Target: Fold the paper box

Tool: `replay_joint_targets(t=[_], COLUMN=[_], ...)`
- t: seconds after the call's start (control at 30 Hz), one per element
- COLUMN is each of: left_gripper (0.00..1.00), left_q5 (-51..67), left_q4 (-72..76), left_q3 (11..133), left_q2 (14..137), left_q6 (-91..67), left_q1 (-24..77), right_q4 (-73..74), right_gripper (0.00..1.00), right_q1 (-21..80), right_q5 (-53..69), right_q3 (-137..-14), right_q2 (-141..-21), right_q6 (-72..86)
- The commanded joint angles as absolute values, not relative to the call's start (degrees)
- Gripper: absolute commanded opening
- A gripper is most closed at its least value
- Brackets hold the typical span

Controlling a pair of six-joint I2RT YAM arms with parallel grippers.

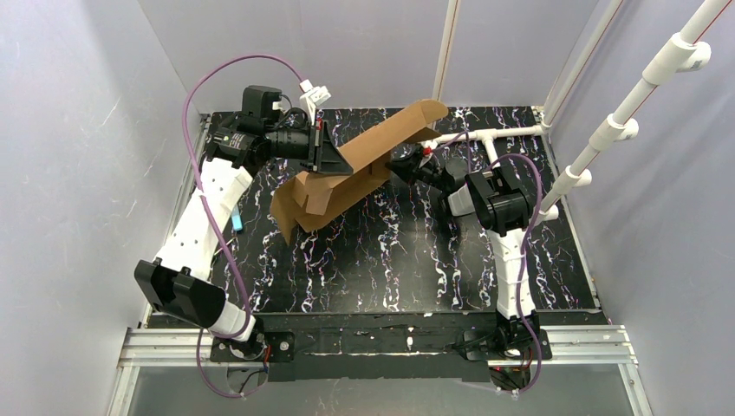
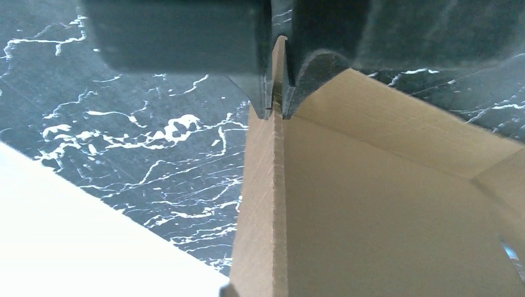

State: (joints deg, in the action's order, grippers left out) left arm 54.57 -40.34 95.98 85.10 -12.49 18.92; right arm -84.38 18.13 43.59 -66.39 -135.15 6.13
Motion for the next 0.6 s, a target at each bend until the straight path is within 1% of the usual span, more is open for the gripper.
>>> replay_joint_targets(t=[0.0,0.23,0.37,0.57], left_gripper=[0.0,0.0,0.0,0.0], left_q5=[57.5,57.1,57.2,55.5], left_q4=[-40.0,-39.7,-38.0,-34.6], left_q3=[96.0,95.6,95.3,94.8], left_q2=[84.1,83.2,82.5,80.9], left_q6=[-12.3,-12.8,-15.4,-21.2], left_q1=[18.5,17.8,17.8,17.5], right_q4=[-92.8,-90.5,-87.3,-71.3], right_gripper=[0.01,0.01,0.01,0.01], right_q1=[18.8,18.9,19.1,18.4], right_q5=[44.0,40.5,37.1,34.0], right_q3=[-68.1,-65.1,-61.1,-54.5], right_q2=[-135.2,-132.6,-128.3,-116.3], right_q6=[5.7,1.6,-0.8,-4.1])
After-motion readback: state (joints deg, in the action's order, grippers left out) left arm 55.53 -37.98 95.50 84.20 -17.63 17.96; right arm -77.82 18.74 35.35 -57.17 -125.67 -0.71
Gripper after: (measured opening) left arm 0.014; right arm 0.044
